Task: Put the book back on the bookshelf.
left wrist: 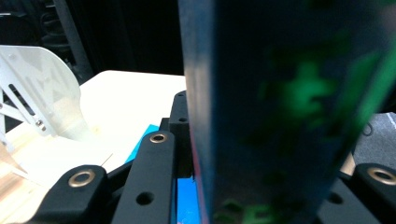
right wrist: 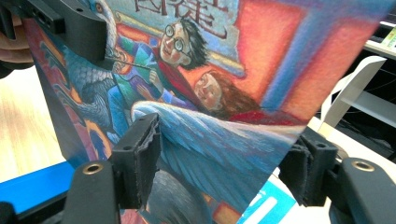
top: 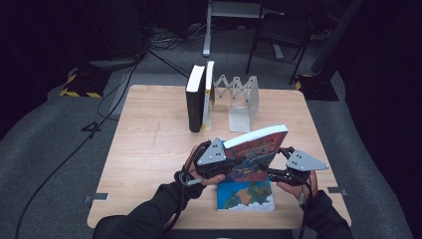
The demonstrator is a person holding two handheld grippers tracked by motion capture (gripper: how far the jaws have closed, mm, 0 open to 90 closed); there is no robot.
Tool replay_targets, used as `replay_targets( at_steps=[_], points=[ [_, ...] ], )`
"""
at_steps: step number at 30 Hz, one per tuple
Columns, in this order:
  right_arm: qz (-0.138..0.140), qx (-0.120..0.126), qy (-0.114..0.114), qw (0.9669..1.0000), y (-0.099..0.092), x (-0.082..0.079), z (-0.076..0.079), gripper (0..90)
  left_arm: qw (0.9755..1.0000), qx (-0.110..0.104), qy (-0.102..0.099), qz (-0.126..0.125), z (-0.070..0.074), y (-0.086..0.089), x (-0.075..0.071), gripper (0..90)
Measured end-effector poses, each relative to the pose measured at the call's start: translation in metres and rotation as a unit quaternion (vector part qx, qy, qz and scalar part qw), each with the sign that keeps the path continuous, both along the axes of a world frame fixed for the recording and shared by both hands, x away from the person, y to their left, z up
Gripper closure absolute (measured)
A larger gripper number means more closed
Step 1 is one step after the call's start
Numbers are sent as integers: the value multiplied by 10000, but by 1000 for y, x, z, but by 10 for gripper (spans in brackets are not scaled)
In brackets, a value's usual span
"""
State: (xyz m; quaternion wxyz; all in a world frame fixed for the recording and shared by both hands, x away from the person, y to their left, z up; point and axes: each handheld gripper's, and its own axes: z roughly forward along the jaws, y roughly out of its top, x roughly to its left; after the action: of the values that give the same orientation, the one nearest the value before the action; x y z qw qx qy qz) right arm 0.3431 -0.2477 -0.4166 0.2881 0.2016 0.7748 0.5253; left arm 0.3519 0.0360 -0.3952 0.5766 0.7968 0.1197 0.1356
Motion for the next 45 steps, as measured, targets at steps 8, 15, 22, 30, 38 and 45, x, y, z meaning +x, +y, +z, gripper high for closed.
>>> replay_targets(
  at_steps=[8,15,22,30,38,45],
  points=[
    [-92,1,99,9999,-13,-1,-2,368,10000,17,-27,19,3,-4,2,735],
    [-391,-280,661,9967,-39,4,-17,329,10000,12,-75,19,6,-5,5,737],
    [-687,-591,1091,9899,-54,7,-31,318,10000,11,-73,40,8,-5,7,737],
    [-787,-700,1284,9861,-59,9,-39,309,9999,20,-109,110,14,-8,8,739],
    [-779,-708,1357,9851,-58,10,-42,310,9998,53,-136,162,16,-7,11,740],
    [-729,-736,1394,9848,-56,10,-44,311,9996,26,-96,261,16,-2,17,740]
  ],
)
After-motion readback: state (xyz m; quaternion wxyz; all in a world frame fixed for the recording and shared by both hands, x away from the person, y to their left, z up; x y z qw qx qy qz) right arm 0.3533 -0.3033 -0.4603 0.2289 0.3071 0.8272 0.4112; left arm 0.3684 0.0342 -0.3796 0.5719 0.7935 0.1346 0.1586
